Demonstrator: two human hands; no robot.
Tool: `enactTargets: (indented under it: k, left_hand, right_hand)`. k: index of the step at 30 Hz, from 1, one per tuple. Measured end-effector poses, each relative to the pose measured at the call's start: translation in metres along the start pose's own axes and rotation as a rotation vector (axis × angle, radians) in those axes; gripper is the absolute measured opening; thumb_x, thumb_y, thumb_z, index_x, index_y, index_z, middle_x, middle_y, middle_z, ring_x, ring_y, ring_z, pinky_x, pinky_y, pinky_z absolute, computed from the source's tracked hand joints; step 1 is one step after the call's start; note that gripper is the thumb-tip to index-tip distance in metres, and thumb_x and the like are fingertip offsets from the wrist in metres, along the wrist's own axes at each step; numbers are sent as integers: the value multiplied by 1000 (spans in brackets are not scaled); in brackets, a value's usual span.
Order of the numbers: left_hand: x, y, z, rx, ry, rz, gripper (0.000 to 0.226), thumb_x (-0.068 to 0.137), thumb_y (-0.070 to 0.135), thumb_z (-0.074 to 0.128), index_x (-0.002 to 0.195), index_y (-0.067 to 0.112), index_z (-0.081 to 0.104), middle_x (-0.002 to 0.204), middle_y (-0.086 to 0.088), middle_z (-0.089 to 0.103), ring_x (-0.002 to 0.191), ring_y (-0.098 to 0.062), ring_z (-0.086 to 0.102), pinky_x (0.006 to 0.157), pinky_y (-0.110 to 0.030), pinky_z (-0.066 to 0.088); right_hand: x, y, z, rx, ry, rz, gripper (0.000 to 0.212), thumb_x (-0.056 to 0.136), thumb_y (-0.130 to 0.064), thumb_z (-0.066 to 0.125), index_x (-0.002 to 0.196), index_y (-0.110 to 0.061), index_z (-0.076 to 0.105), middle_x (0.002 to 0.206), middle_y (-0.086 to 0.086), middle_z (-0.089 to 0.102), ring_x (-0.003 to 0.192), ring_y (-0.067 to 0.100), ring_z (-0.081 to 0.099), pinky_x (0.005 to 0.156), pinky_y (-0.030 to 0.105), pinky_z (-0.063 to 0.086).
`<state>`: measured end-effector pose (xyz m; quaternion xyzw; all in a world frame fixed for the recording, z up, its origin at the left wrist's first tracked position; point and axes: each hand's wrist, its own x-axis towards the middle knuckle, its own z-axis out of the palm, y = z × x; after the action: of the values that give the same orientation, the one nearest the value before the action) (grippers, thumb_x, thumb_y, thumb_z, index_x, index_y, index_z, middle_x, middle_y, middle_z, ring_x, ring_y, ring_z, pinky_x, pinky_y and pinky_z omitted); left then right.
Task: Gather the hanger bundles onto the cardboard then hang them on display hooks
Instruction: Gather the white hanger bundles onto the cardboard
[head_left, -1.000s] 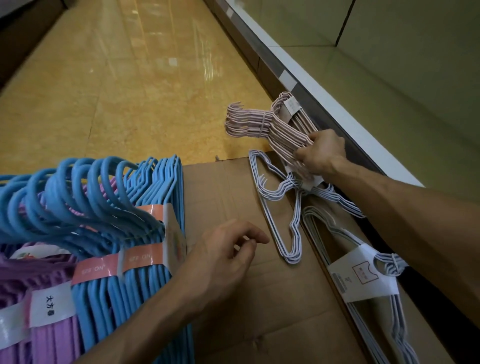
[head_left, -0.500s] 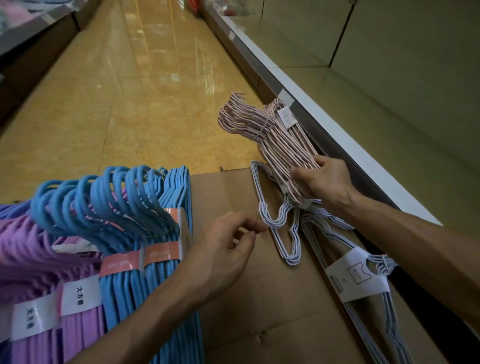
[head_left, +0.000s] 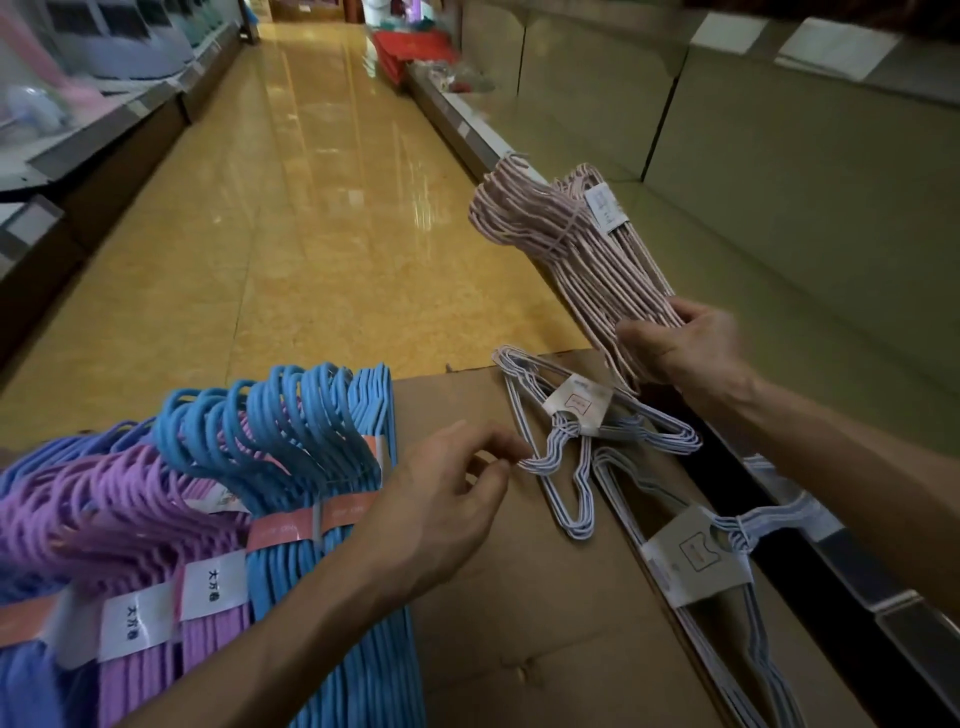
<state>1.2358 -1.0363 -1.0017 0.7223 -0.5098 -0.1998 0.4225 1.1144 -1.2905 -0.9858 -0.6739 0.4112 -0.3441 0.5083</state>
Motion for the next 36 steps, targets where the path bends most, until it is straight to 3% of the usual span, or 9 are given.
enactTargets:
  k: [3,6,10,14,18,23,26,30,36]
  left_hand:
    - [3,9,-7,1,21,27,23,98,19,53,106,38,64,103,19,63,96,3,60,81,-19,52]
    - [10,22,-17,4,61,67,25,98,20,53,118,33,59,110,19,61,97,4,59,82,-18,52]
    - [23,42,-32,47,207,147,53,95,25,60,143,29,38,125,10,47,104,-3,56,82,-19,51]
    - [27,56,-45,128,319,199,82,84,33,74,150,33,25,134,8,31,123,-7,42,102,-23,39]
    - [31,64,-58,257,251,159,98,75,40,82,152,36,22,153,-1,26,132,-8,32,104,-22,28]
    - [41,68,-75,183,75,68,108,64,56,80,152,37,21,154,-3,32,137,-20,42,114,-40,38]
    - [39,73,-78,230,25,79,104,59,66,69,149,36,28,144,-2,47,126,-18,51,104,-43,48]
    - [39,66,-76,333,22,164,76,81,49,70,146,25,37,138,-2,51,120,-14,50,101,-35,48]
    - [32,41,-62,492,-115,211,74,86,50,66,147,19,36,142,-4,48,123,-15,47,101,-27,41]
  right_hand:
    - [-18,-8,-13,45,-35,33,20,78,-6,82,96,-13,75,95,16,76,89,37,73,80,49,61]
    - [-46,-11,-19,80,-84,61,16,80,-2,79,88,-15,73,89,14,76,73,27,73,63,38,62]
    - [-83,-7,-22,140,-199,149,19,83,-4,76,101,-9,71,85,10,77,67,23,74,55,30,61]
    - [-107,1,-23,260,-302,261,32,77,-7,76,108,-8,70,94,14,77,78,27,75,58,31,61]
    - [-126,8,-18,325,-343,342,42,72,-9,78,113,-8,69,103,16,75,92,32,74,71,38,62]
    - [-153,10,-8,373,-397,392,45,65,-6,78,109,2,68,96,22,75,79,31,74,58,31,60]
    - [-168,15,1,440,-423,440,39,72,-1,76,109,6,68,100,26,73,83,35,74,63,37,62]
    - [-185,26,10,374,-495,443,45,72,-11,82,115,-5,69,109,21,73,102,38,70,93,55,55]
    - [-194,43,18,104,-616,447,46,76,-18,85,119,-16,68,111,4,75,105,22,71,99,45,54]
